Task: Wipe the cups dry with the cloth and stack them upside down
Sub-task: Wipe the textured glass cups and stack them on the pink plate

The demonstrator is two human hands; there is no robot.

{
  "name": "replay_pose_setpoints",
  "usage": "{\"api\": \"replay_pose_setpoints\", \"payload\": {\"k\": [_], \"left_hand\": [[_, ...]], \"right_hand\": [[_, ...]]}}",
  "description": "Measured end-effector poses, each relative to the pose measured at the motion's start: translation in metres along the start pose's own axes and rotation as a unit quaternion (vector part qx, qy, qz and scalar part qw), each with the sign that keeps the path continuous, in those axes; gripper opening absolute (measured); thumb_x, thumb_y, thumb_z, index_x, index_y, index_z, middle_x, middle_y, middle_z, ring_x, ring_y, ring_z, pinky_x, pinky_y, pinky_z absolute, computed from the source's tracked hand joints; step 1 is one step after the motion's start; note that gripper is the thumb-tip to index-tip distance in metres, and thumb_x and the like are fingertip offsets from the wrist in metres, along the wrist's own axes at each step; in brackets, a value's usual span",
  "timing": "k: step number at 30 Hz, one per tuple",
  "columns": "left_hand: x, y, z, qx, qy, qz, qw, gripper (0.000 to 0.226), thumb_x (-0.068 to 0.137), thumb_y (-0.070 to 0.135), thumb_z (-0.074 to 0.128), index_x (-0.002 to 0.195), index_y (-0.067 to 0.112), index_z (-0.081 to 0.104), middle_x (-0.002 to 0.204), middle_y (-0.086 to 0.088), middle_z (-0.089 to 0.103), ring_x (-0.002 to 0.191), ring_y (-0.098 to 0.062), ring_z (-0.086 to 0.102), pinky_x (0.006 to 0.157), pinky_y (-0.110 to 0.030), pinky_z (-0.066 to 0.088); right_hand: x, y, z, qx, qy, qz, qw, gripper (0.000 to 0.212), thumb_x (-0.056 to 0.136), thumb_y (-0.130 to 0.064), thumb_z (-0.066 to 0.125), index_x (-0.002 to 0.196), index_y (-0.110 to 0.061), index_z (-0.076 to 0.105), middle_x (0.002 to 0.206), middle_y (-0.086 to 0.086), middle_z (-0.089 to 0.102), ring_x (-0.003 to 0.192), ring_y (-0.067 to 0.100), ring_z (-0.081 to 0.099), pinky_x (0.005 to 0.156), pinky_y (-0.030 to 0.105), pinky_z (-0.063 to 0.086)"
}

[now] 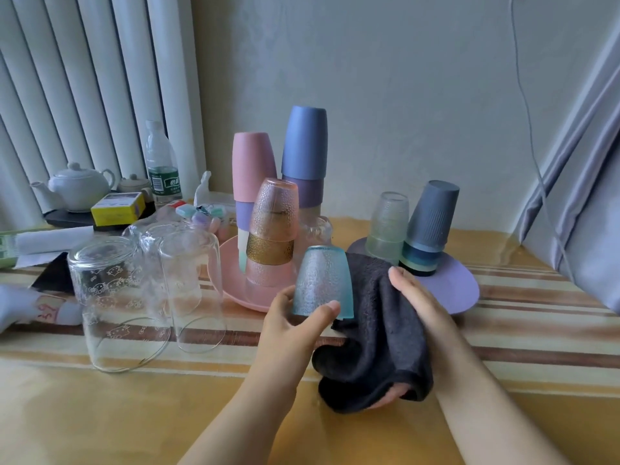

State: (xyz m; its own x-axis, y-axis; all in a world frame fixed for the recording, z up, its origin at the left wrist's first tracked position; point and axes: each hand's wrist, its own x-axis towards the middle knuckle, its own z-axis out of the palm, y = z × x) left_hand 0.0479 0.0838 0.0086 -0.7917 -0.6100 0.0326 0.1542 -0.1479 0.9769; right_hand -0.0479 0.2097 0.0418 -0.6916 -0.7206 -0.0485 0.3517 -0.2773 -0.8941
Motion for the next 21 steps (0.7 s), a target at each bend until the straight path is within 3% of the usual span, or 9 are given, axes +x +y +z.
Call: {"api": "replay_pose_setpoints", "payload": {"k": [2, 4, 7, 9, 11, 13, 16, 18, 21], "left_hand": [[0.001, -0.002, 0.0, 0.002, -0.022, 0.008, 1.0, 0.046, 0.07, 0.027, 0.08, 0.112, 0.022, 0.061, 0.103, 0.0, 0.073, 0.08, -0.002, 0.069, 0.063, -0.013, 0.05], [0.002, -0.004, 0.0, -0.001, -0.048, 0.023, 0.999, 0.043, 0.076, 0.019, 0.08, 0.115, 0.02, 0.062, 0.105, -0.004, 0.073, 0.084, -0.008, 0.071, 0.069, -0.021, 0.055], [0.005, -0.008, -0.001, 0.032, -0.079, 0.054, 0.995, 0.056, 0.064, 0.034, 0.079, 0.116, 0.024, 0.064, 0.107, -0.001, 0.074, 0.099, -0.016, 0.071, 0.081, -0.028, 0.057], [0.007, -0.009, -0.001, 0.048, -0.085, 0.078, 0.992, 0.058, 0.06, 0.033, 0.081, 0.115, 0.027, 0.063, 0.11, 0.003, 0.073, 0.103, -0.011, 0.068, 0.084, -0.021, 0.053], [0.006, -0.008, -0.001, 0.069, -0.099, 0.094, 0.988, 0.062, 0.057, 0.035, 0.08, 0.116, 0.029, 0.062, 0.116, 0.005, 0.07, 0.109, -0.007, 0.065, 0.086, -0.017, 0.05], [0.003, -0.006, -0.001, 0.096, -0.131, 0.105, 0.981, 0.052, 0.066, 0.03, 0.077, 0.116, 0.03, 0.064, 0.115, 0.007, 0.071, 0.11, -0.007, 0.065, 0.087, -0.016, 0.049], [-0.001, -0.002, 0.0, 0.073, -0.19, 0.093, 0.975, 0.042, 0.072, 0.012, 0.074, 0.113, 0.019, 0.07, 0.103, -0.006, 0.074, 0.098, -0.015, 0.067, 0.084, -0.027, 0.051], [-0.002, -0.002, 0.0, 0.039, -0.221, 0.072, 0.972, 0.039, 0.071, 0.021, 0.072, 0.109, 0.013, 0.07, 0.094, -0.018, 0.07, 0.087, -0.02, 0.065, 0.075, -0.034, 0.05], [0.0, -0.004, -0.002, -0.052, -0.203, 0.038, 0.977, 0.049, 0.06, 0.029, 0.072, 0.105, 0.011, 0.068, 0.088, -0.007, 0.072, 0.075, -0.017, 0.069, 0.062, -0.023, 0.053]], "right_hand": [[0.002, 0.012, 0.004, 0.103, -0.06, 0.031, 0.992, 0.058, 0.087, -0.045, 0.055, 0.128, -0.005, 0.054, 0.129, 0.023, 0.055, 0.12, 0.034, 0.054, 0.104, 0.047, 0.041], [0.005, 0.024, 0.005, 0.108, -0.056, -0.01, 0.993, 0.067, 0.075, -0.05, 0.068, 0.128, -0.01, 0.054, 0.126, 0.02, 0.059, 0.114, 0.032, 0.059, 0.09, 0.044, 0.052], [0.007, 0.038, 0.004, -0.087, 0.005, -0.121, 0.989, 0.06, 0.066, -0.059, 0.069, 0.118, -0.035, 0.052, 0.121, -0.003, 0.063, 0.115, 0.014, 0.058, 0.095, 0.036, 0.047], [0.004, 0.041, 0.007, -0.226, 0.034, -0.156, 0.961, 0.056, 0.072, -0.067, 0.05, 0.123, -0.046, 0.038, 0.127, -0.024, 0.053, 0.122, -0.006, 0.045, 0.106, 0.026, 0.034], [0.003, 0.043, 0.005, -0.266, 0.066, -0.163, 0.948, 0.057, 0.082, -0.07, 0.032, 0.133, -0.045, 0.028, 0.137, -0.03, 0.04, 0.126, -0.015, 0.034, 0.111, 0.02, 0.024], [0.004, 0.039, 0.003, -0.249, 0.095, -0.151, 0.952, 0.069, 0.079, -0.072, 0.029, 0.139, -0.037, 0.033, 0.141, -0.025, 0.039, 0.129, -0.012, 0.032, 0.115, 0.024, 0.02], [0.004, 0.033, -0.003, -0.139, 0.094, -0.098, 0.981, 0.081, 0.071, -0.08, 0.044, 0.128, -0.023, 0.056, 0.13, -0.008, 0.058, 0.124, 0.008, 0.05, 0.112, 0.04, 0.032], [0.001, 0.029, -0.002, -0.036, 0.051, -0.032, 0.998, 0.071, 0.072, -0.072, 0.05, 0.114, -0.016, 0.065, 0.115, 0.007, 0.068, 0.11, 0.02, 0.062, 0.102, 0.043, 0.042], [0.002, 0.032, -0.001, -0.02, -0.019, -0.007, 1.0, 0.082, 0.067, -0.076, 0.053, 0.121, -0.015, 0.061, 0.119, 0.016, 0.064, 0.112, 0.029, 0.06, 0.102, 0.047, 0.041]]}}
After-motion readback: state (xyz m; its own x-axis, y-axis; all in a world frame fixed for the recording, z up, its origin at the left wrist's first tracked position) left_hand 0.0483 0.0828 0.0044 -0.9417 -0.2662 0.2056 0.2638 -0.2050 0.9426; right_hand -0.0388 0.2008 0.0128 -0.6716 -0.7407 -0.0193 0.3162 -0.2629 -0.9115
